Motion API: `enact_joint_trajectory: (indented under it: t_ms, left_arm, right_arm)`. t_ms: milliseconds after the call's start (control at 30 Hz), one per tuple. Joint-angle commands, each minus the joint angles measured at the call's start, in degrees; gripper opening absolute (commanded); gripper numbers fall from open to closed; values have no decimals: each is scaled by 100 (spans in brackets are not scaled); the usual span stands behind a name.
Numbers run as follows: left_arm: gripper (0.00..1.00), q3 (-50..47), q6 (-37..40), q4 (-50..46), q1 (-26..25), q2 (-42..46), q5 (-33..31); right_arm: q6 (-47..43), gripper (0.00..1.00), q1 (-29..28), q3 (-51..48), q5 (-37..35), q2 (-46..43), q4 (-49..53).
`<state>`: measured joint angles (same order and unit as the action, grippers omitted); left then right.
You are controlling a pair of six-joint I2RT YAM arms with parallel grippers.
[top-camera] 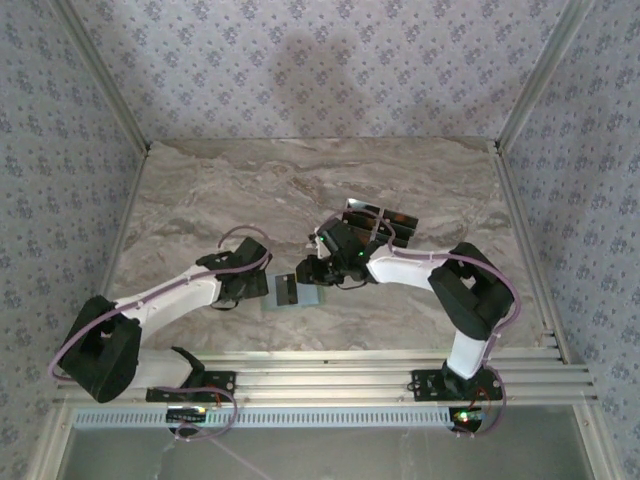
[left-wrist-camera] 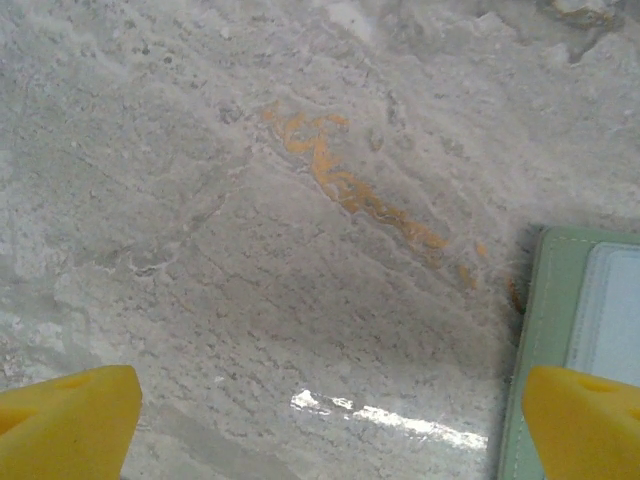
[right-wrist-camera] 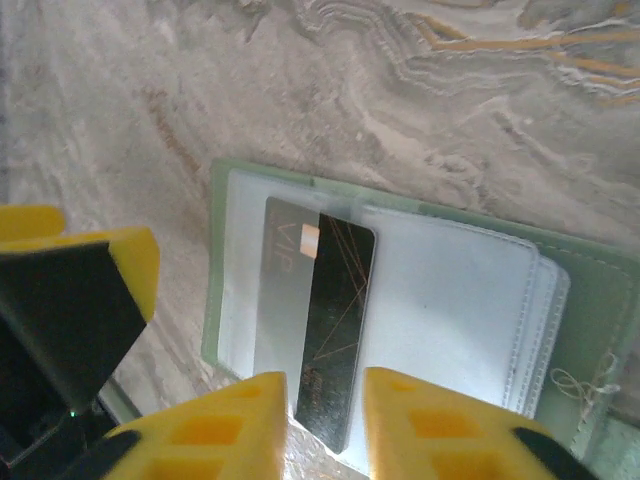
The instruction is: Put the credit cards into the card holder
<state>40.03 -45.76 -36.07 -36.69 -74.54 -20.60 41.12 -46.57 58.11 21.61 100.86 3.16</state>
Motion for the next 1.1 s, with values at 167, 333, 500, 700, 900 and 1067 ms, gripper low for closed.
enact_joint_trajectory:
  t_ms: [167,333,500,700,900,1067]
  left_arm:
    - [99,-289,-376,-243,59,177,-204]
    - [99,-387,-477,-243,67,195,-217]
    - [99,-475,-498,-218,67,144,-174]
    - [99,-571,-496,-47,72,67,-55]
    - [99,-659,-445,121,74,11,62]
    - [98,-684,-404,253,72,-93,147]
  right_arm:
    - [-771,11,-326,748,-725,384,1396]
    - [-813,9,-397,909,-763,605,1475]
    - [-801,8,-416,962,-731,753,1439]
    - [-785,7,-480,1160,-679,921,1429]
    - [-764,7,-559,1328,-626,1075,1451]
    - [-729,7,-633,1457,-565,1207,1438]
